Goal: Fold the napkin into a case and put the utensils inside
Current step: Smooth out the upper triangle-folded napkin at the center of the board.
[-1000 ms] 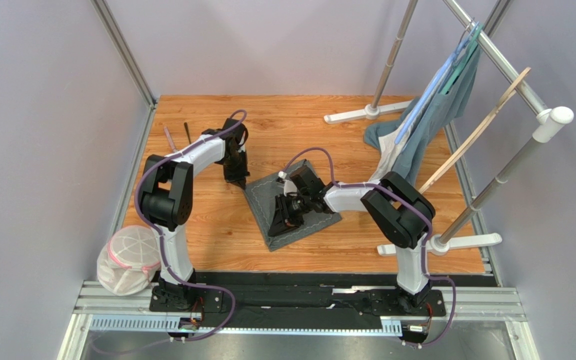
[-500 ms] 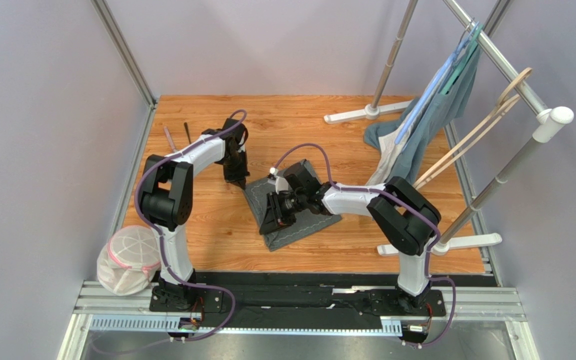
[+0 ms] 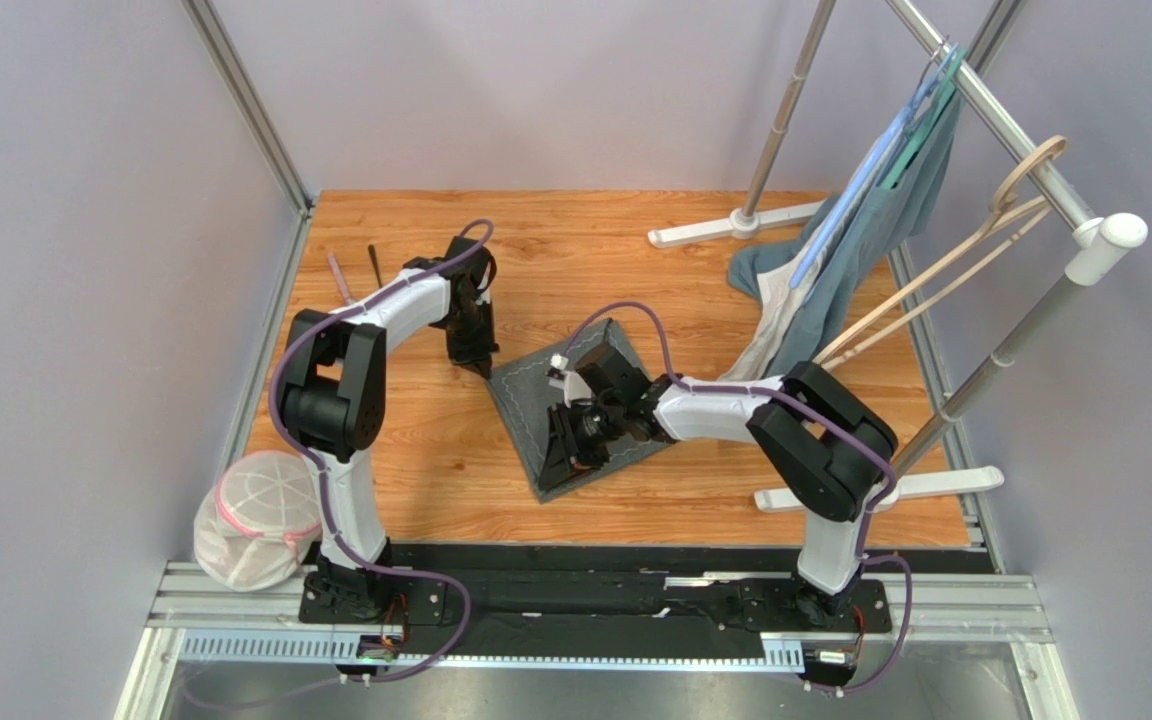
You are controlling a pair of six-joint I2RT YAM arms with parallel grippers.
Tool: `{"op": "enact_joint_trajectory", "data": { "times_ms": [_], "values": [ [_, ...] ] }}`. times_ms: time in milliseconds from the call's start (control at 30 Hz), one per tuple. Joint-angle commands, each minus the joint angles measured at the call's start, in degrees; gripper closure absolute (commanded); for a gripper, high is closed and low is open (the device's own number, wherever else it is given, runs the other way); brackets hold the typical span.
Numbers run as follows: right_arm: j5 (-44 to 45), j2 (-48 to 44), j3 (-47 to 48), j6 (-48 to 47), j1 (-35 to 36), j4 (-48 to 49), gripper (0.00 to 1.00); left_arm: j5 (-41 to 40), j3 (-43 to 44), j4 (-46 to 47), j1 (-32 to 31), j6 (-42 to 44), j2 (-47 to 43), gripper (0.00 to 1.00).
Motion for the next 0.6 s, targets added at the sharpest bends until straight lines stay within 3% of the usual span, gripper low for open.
{"op": "enact_joint_trajectory", "data": {
  "times_ms": [0, 67, 233, 433, 567],
  "values": [
    [2.8, -3.7, 6.7, -3.6, -0.3, -3.7, 0.78, -1.4, 2.7, -2.0, 0.4, 1.4, -2.7, 0.83],
    [2.5, -1.9, 8.0, -3.2, 0.0, -3.6, 0.78, -2.9, 2.6, -2.2, 0.4, 1.3, -4.8, 0.72],
    [-0.3, 4.2, 7.6, 0.1, 1.1, 2.2, 0.78, -2.2, 3.5, -3.6, 0.3, 0.9, -8.1, 0.64],
    [0.6, 6.1, 4.0, 0.2, 1.1, 4.1, 0.78, 8.6, -2.7, 2.9, -1.2, -3.0, -11.2, 0.72],
    [2.3, 2.4, 7.7, -3.8, -1.9, -1.5, 0.78, 11.9, -3.3, 4.3, -1.7, -4.8, -8.2, 0.80]
  ]
}}
